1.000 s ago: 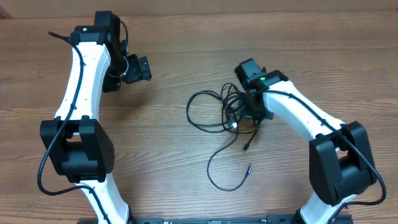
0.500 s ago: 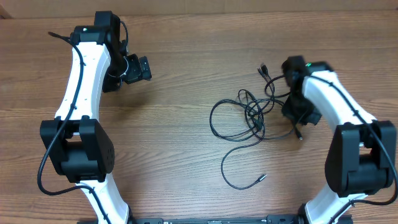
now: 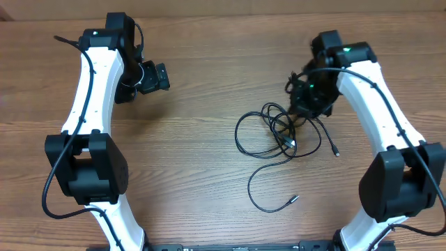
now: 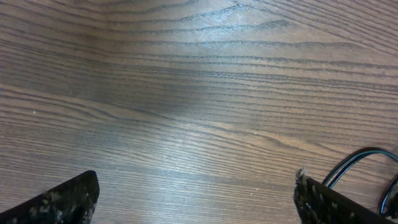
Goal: Untangle cables
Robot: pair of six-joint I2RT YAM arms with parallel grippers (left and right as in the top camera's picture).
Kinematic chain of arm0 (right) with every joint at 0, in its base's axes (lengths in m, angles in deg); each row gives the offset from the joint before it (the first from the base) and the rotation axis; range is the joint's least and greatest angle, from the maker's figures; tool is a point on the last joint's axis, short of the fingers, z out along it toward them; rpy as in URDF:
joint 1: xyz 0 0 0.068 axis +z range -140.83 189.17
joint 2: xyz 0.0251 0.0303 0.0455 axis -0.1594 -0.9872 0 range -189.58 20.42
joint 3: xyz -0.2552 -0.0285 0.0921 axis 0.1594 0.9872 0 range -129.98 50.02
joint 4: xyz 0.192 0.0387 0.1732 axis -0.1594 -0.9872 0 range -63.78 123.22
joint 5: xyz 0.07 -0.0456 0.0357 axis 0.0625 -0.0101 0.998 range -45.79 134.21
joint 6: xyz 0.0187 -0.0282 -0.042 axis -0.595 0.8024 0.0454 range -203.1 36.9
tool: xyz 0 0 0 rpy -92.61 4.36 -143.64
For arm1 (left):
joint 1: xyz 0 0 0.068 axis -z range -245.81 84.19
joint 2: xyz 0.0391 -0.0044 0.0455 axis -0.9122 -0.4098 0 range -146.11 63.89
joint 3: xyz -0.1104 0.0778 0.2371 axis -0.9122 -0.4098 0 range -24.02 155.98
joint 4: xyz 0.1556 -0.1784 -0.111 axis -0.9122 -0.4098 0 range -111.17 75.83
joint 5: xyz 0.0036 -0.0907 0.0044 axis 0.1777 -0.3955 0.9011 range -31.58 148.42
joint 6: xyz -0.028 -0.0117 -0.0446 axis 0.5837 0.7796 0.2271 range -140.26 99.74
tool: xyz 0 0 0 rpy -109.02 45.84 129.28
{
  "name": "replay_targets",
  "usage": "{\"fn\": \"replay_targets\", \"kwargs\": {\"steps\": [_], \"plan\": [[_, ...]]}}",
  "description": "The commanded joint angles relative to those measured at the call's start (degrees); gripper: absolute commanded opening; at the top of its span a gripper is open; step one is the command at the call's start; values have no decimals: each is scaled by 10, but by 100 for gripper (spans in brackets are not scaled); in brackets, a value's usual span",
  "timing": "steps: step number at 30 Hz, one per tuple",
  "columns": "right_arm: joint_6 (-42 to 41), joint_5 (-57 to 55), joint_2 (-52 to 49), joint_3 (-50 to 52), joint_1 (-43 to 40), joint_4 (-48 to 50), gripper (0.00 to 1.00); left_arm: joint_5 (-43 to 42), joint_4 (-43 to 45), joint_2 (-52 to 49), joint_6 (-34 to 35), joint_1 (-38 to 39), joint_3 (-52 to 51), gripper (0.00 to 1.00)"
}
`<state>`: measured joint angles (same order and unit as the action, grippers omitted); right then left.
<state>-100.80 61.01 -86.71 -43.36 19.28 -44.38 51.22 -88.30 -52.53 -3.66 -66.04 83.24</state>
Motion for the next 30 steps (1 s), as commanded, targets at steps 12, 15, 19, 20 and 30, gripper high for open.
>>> {"fn": "replay_targets", "kwargs": {"steps": [12,15,19,20,30], "plan": [[30,-37,5,33,202,76,37,6,0,5,8,3,-3,100],[30,-63,5,58,239,99,40,6,0,5,8,2,-3,100],[28,-108,5,104,276,172,38,6,0,5,8,2,-3,100],[27,-125,5,118,281,202,35,6,0,5,8,2,-3,100],[-8,-200,4,226,285,417,20,6,0,5,8,2,-3,99]]}}
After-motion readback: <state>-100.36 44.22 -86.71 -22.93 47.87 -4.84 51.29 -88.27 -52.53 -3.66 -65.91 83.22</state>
